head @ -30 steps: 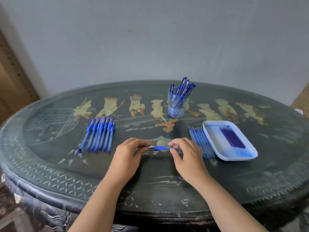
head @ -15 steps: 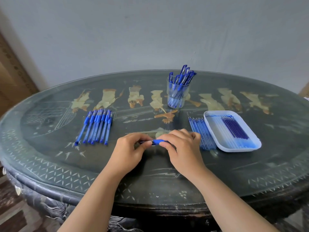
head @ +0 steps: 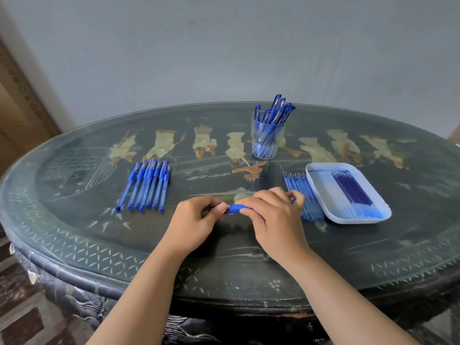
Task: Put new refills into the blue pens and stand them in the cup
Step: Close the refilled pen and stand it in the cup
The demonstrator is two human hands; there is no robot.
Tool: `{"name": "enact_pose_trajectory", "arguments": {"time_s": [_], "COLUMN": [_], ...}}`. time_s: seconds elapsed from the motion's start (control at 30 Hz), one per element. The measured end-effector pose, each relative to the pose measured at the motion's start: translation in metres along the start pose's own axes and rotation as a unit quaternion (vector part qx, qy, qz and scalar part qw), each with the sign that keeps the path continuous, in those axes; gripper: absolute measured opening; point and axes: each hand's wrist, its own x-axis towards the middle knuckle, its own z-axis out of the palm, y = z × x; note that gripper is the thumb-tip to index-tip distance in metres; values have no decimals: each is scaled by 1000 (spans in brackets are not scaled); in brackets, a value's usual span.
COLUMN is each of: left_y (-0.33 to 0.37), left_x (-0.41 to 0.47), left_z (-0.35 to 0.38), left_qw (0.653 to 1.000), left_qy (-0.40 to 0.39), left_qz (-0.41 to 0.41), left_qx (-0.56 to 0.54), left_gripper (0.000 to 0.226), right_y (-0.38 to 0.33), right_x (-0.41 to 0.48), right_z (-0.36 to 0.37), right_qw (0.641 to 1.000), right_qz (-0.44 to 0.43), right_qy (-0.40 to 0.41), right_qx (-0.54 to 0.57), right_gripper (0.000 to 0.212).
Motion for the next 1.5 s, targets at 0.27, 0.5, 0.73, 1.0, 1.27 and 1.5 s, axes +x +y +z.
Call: {"name": "enact_pose_trajectory", "arguments": {"time_s": [0.27,0.5,0.73,1.0,1.27,1.5], "left_y": [2,1,-4,-13,-13,-11], "left_x": [-2,-2,-1,4,8,6], "left_z": [0,1,-4,7,7,4], "left_qw": [999,1000,998,991,992,994], "left_qy": [18,1,44,73,60,68], "left_qz": [10,1,-23,76,28,29], "left_qx": [-38,-20,-40,81,106,75], "left_gripper": [11,20,23,16,19,22], "right_y": [0,-2,4,6,9,12], "right_x": [1,0,0,0,0,-2], "right_z": [2,0,0,5,7,8], "right_qw": [1000,1000,997,996,995,993], "right_qz": [11,-7,57,73,95,109], "right_qy": [-8,2,45,43,20,-2], "right_qx": [4,-16,-17,6,27,34], "right_gripper": [19,18,17,17,16,18]}}
